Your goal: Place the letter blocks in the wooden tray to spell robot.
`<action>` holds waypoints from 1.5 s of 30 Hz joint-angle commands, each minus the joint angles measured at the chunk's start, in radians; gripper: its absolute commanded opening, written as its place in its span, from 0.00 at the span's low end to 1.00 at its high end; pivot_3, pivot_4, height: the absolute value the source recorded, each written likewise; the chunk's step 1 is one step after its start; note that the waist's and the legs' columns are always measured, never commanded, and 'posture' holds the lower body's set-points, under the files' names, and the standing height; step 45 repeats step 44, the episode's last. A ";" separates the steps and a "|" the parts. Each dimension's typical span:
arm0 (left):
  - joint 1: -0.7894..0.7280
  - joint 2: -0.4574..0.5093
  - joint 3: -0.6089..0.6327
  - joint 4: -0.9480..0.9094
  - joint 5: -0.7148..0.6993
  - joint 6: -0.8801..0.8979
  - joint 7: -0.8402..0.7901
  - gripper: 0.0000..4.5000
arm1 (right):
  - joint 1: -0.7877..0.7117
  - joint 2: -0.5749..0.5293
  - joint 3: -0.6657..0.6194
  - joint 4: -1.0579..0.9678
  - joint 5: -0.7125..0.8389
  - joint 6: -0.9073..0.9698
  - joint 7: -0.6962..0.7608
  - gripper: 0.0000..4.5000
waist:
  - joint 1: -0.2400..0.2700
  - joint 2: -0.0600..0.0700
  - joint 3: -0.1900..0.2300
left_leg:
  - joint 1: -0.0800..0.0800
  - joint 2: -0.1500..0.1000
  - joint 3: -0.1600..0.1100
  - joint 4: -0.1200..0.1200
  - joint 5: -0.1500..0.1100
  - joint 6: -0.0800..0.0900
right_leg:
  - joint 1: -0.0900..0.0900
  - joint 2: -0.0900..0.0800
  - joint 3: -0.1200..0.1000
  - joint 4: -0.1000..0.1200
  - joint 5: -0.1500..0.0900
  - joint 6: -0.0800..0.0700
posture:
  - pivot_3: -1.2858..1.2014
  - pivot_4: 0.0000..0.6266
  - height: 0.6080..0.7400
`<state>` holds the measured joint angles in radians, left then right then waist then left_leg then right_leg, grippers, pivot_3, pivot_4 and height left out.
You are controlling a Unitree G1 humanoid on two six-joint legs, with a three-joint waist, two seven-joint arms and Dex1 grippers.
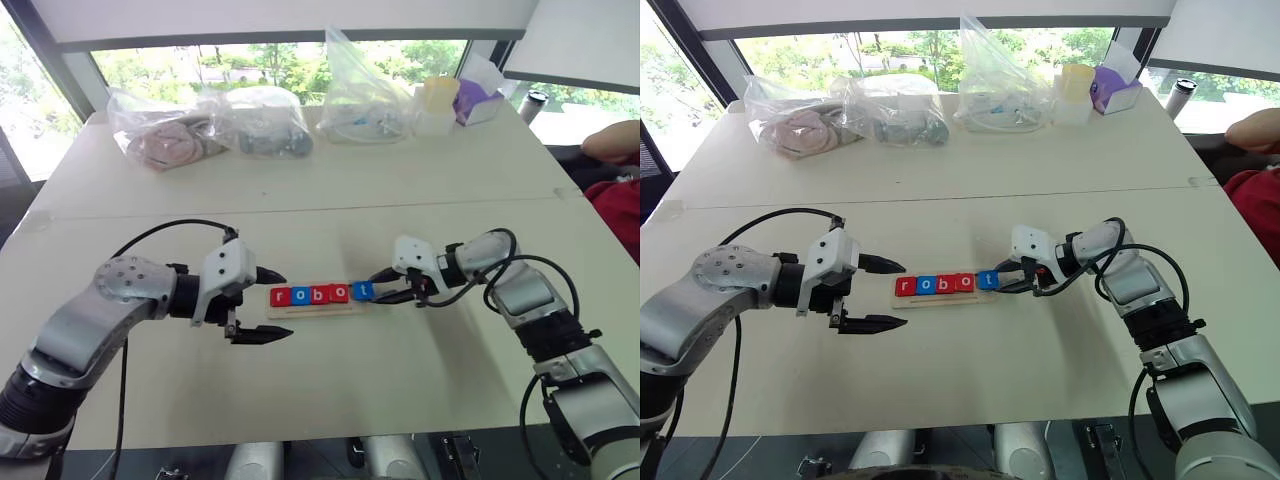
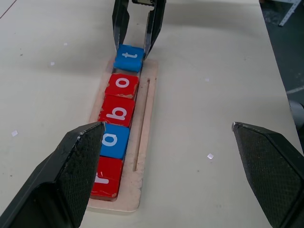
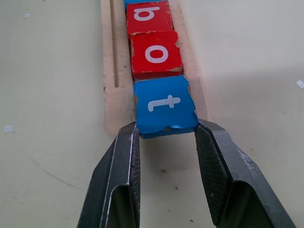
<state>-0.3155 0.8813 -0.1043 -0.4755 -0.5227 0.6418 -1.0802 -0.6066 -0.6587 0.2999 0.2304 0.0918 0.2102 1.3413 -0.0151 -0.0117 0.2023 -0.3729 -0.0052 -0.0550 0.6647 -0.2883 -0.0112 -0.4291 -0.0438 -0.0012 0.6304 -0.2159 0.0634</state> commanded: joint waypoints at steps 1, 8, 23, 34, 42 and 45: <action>-0.004 -0.002 0.005 -0.030 -0.004 -0.004 0.004 1.00 | -0.010 0.013 0.001 -0.027 -0.001 -0.007 -0.005 0.24 | 0.000 0.000 0.000 | 0.000 0.000 0.000 0.000 0.000 0.000 | 0.000 0.000 0.000 0.000 0.000 0.000 | 0.52 0.24 1.00; -0.001 -0.002 -0.005 -0.021 0.015 -0.017 0.003 1.00 | -0.014 0.039 0.010 -0.036 0.000 0.000 -0.015 0.24 | 0.000 0.000 0.000 | 0.000 0.000 0.000 0.000 0.000 0.000 | 0.000 0.000 0.000 0.000 0.000 0.000 | 0.52 0.24 1.00; 0.000 -0.009 -0.001 -0.012 0.022 -0.021 0.004 1.00 | -0.010 0.040 -0.049 -0.101 0.037 0.065 -0.078 0.99 | 0.001 0.000 0.000 | 0.000 0.000 0.000 0.000 0.000 0.000 | 0.000 0.000 0.000 0.000 0.000 0.000 | 0.52 0.24 1.00; 0.110 0.041 0.156 -0.023 -0.047 0.056 0.025 1.00 | 0.162 -0.038 -0.222 -0.405 0.172 0.317 -0.192 0.99 | 0.002 0.000 0.000 | -0.001 0.001 -0.001 0.000 0.000 0.000 | 0.000 0.000 0.000 0.000 0.000 0.000 | 0.52 0.24 1.00; 0.375 0.016 0.439 -0.147 -0.158 0.183 0.165 1.00 | 0.395 -0.058 -0.425 -0.736 0.355 0.627 -0.378 0.99 | 0.003 0.000 0.000 | 0.001 0.002 -0.003 0.000 0.000 0.000 | 0.000 -0.001 0.000 0.000 -0.003 -0.001 | 0.52 0.24 1.00; 0.439 -0.002 0.496 -0.168 -0.152 0.194 0.209 1.00 | 0.462 -0.029 -0.464 -0.795 0.383 0.683 -0.450 0.99 | 0.004 -0.001 -0.001 | 0.001 0.002 -0.003 0.000 0.000 0.000 | 0.000 -0.001 0.000 0.000 -0.004 0.001 | 0.52 0.24 1.00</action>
